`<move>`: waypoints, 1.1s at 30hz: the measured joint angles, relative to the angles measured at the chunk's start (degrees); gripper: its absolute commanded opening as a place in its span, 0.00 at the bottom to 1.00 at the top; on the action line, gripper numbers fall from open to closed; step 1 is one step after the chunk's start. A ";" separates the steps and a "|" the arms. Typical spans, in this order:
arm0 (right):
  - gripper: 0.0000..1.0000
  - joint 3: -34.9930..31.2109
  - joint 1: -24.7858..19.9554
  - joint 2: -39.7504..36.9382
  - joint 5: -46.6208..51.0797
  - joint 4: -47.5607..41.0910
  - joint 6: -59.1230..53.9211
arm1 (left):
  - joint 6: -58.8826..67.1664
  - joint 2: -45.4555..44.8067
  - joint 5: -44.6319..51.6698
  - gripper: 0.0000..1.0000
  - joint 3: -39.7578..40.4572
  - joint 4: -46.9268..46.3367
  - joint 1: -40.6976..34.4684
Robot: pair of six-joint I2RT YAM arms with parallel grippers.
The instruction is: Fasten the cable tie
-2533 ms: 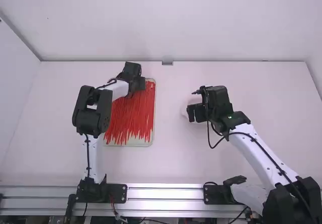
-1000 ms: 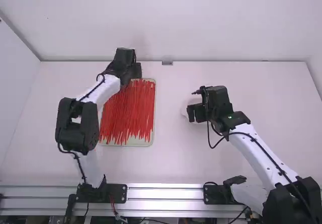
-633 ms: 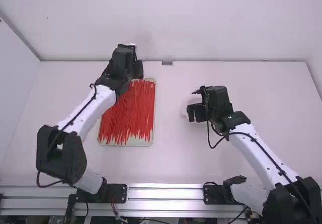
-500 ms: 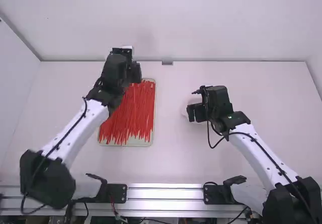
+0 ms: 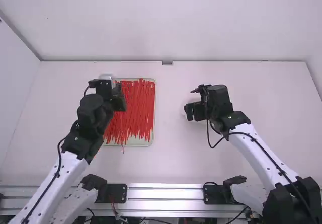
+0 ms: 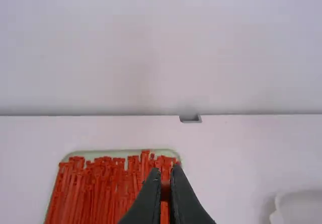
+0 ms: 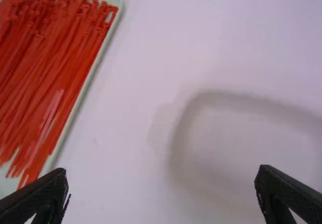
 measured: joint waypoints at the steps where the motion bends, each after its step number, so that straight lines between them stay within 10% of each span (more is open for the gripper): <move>1: 0.99 0.00 0.00 0.00 -0.83 0.22 -0.24 | -0.20 -0.74 0.02 0.02 -1.20 0.15 -0.02; 33: 0.99 0.04 0.00 0.00 -28.57 23.96 -5.92 | -3.87 13.57 27.30 0.02 5.09 21.75 -0.02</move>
